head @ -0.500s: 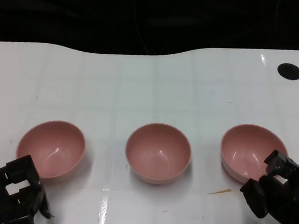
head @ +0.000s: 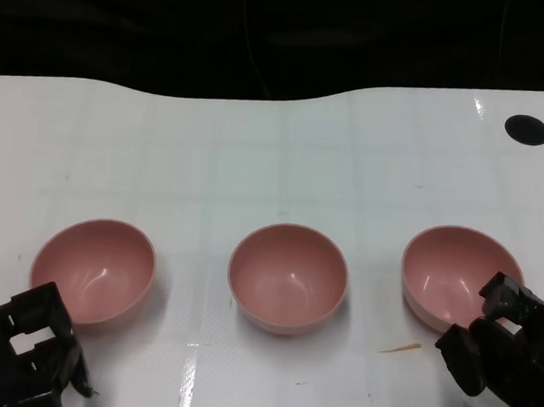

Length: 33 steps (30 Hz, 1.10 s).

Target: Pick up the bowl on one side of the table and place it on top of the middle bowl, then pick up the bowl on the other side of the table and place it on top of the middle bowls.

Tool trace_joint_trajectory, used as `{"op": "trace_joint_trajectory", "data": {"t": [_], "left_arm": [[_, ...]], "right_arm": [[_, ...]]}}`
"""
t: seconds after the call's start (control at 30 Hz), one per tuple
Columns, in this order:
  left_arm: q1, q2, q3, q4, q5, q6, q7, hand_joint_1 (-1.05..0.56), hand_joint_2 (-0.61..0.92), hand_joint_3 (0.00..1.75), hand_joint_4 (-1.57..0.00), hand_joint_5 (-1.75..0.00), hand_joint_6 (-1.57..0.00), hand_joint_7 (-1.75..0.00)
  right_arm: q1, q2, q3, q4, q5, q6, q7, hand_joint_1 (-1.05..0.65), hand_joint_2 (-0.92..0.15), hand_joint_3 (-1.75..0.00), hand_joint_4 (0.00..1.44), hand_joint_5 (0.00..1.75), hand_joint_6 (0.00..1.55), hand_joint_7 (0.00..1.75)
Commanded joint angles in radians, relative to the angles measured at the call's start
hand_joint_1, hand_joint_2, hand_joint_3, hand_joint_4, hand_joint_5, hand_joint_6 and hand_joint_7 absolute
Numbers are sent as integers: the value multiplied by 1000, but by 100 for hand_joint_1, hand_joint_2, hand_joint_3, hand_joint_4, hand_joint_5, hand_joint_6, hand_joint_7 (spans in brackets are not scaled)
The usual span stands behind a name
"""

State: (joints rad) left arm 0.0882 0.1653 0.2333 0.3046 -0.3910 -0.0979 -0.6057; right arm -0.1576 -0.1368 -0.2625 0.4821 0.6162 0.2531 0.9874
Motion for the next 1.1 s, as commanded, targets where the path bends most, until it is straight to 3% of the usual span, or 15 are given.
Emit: {"op": "trace_joint_trajectory", "data": {"t": [0.03,0.3,0.43,0.53,0.63,0.7,0.77,0.83,0.9,0.93,1.0,1.1], "left_arm": [[7,13,7,-1,7,-8,12,-4,59,121,-78,-175,-71,-162],[6,10,8,5,1,-12,7,-4,59,122,-79,-175,-71,-163],[9,9,7,-2,0,-5,10,-4,58,122,-79,-175,-71,-163],[10,8,7,-5,1,-8,11,-3,58,122,-79,-175,-71,-163],[16,6,4,-18,3,3,20,-4,58,122,-79,-175,-71,-163],[16,5,4,-20,-3,7,17,-4,58,122,-79,-175,-71,-163],[14,5,5,-19,-9,9,13,-3,59,122,-79,-175,-71,-163],[12,4,6,-19,-10,9,15,-2,58,123,-79,-175,-71,-164],[9,4,7,-17,-13,11,14,0,58,125,-80,-175,-72,-164],[8,5,7,-15,-15,11,12,0,58,125,-80,-175,-72,-164],[6,6,8,-13,-16,13,11,1,59,126,-80,-175,-72,-163],[3,7,10,-4,-18,4,4,0,58,127,-80,-175,-72,-163]], "right_arm": [[0,-11,-4,-6,-1,-8,1,-18,-91,-24,94,175,95,137],[17,-5,3,-46,4,1,-6,-19,-92,-24,93,175,95,135],[40,11,1,-119,24,34,-37,-16,-91,-23,95,173,104,115],[76,35,2,-223,25,33,-103,-16,-90,-22,99,162,106,104],[102,49,6,-299,32,26,-133,-20,-73,-53,98,151,100,99],[113,59,5,-344,51,33,-144,-28,-61,-69,88,147,90,100],[117,71,2,-393,73,28,-153,-35,-64,-61,80,127,83,81],[114,75,0,-437,82,-3,-154,-40,-77,-36,77,104,82,59],[110,69,0,-467,72,-42,-151,-48,-89,-17,73,67,78,34],[104,59,-1,-482,62,-63,-150,-50,-91,-15,73,59,78,29],[100,48,3,-510,23,-120,-168,-58,-92,-10,68,27,77,10],[94,2,17,-591,-56,-162,-219,-65,-91,-5,59,8,71,1]]}}
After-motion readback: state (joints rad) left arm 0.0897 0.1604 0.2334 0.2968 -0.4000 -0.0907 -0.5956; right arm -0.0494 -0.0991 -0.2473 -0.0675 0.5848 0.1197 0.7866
